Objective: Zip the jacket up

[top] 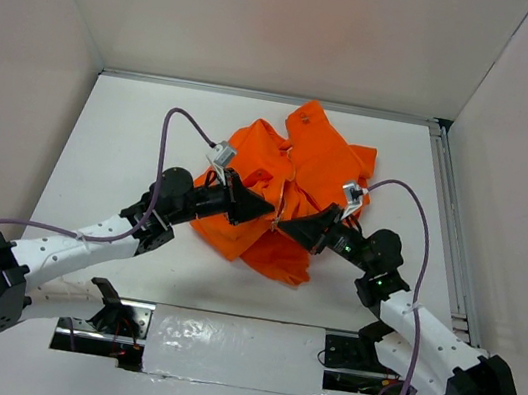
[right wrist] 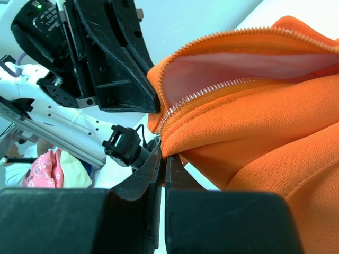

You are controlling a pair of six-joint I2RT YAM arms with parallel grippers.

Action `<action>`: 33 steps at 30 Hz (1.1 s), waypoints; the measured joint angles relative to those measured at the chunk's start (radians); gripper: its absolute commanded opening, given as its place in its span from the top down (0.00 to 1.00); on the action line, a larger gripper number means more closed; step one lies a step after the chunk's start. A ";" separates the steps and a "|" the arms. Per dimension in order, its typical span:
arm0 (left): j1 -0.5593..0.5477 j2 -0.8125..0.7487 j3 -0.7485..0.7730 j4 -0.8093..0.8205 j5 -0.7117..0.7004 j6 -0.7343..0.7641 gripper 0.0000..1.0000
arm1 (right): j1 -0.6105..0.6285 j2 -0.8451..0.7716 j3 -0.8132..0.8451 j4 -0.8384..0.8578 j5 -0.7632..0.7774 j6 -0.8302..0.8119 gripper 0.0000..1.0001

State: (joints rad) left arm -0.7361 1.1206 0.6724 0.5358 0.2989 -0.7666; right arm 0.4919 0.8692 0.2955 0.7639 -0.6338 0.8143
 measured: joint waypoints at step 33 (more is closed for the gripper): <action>0.007 -0.010 -0.065 0.140 0.066 0.089 1.00 | 0.000 -0.012 0.069 -0.124 -0.006 0.038 1.00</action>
State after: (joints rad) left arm -0.7288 1.1110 0.6071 0.6758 0.3645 -0.6781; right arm 0.4919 0.8570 0.3645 0.6395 -0.6399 0.8524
